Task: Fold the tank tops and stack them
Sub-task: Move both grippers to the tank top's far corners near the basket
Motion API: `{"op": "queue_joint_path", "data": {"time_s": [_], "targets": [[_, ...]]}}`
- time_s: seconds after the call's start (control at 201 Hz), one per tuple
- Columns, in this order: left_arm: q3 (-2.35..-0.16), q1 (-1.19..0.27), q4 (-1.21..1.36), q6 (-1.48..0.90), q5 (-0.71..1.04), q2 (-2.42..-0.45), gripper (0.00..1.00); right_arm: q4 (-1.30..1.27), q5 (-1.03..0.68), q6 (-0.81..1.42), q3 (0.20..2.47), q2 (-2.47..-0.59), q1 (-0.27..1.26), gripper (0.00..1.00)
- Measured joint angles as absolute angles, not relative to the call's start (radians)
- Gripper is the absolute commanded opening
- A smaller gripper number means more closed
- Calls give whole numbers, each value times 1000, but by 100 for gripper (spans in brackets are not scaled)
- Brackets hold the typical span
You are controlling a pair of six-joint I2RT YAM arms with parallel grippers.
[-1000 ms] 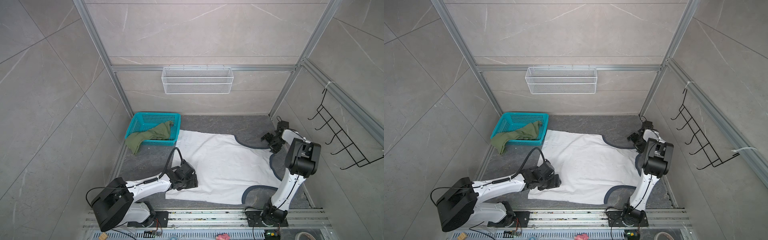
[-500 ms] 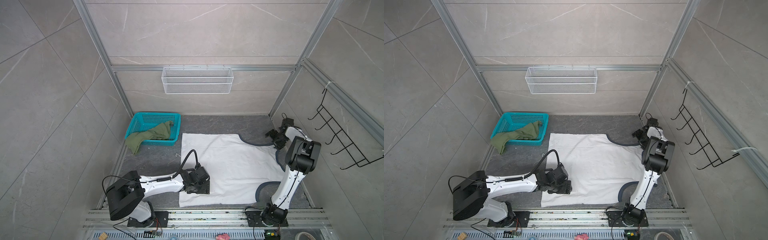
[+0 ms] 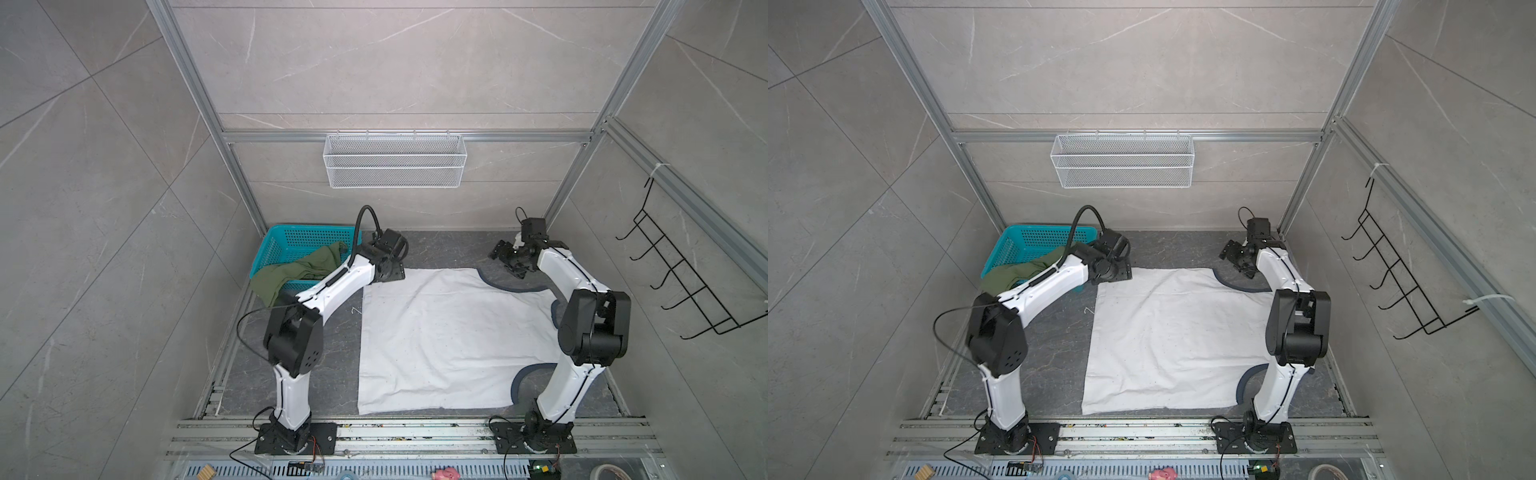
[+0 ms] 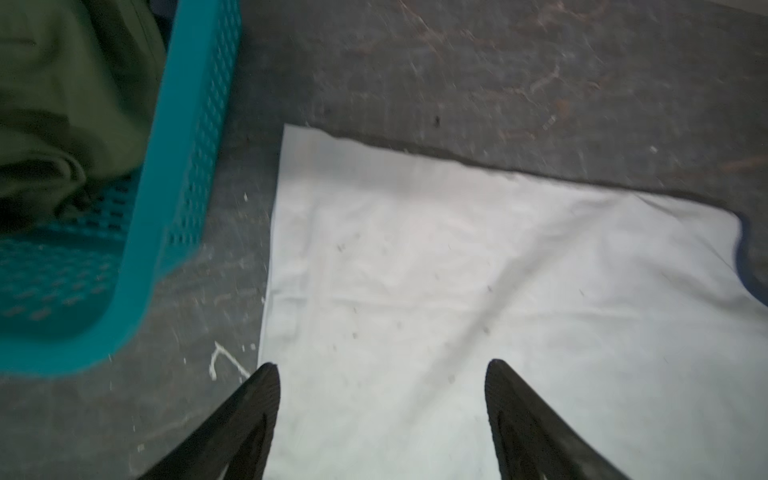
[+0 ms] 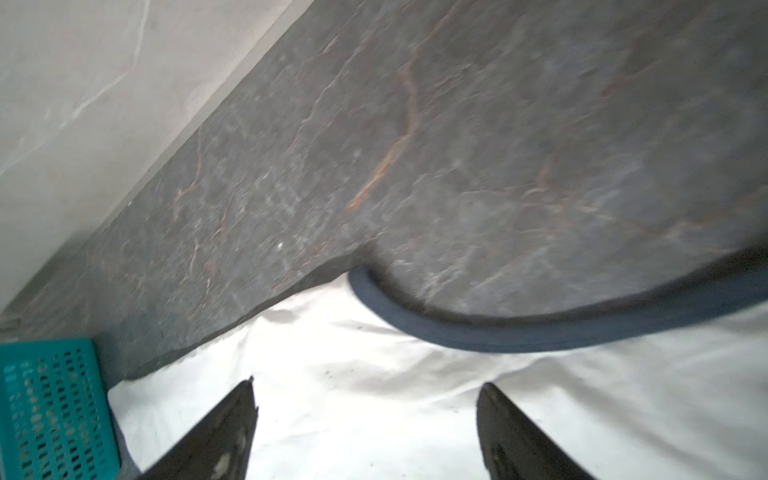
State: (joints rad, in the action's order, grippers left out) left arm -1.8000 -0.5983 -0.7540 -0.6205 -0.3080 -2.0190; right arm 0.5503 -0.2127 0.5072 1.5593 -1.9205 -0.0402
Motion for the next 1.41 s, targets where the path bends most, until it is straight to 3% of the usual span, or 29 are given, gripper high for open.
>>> {"op": "queue_joint_path", "data": {"time_s": [0.184,0.353,0.747,1.255,1.409], "targets": [[-2214,-534,-900,-546,-398,-2360,72,556,-244,467,1699,-2065,34,79],[-2393,-500,-974,-514,-428,-2524,70,583,-251,436,1808,-2182,46,77],[-2437,-477,-992,-504,-442,-2613,66,609,-256,398,1866,-2259,45,76],[-2437,-431,-934,-542,-363,-2633,37,640,-250,372,1949,-2305,45,70],[-2437,-431,-925,-551,-340,-2634,28,719,-200,369,2048,-2379,47,65]]}}
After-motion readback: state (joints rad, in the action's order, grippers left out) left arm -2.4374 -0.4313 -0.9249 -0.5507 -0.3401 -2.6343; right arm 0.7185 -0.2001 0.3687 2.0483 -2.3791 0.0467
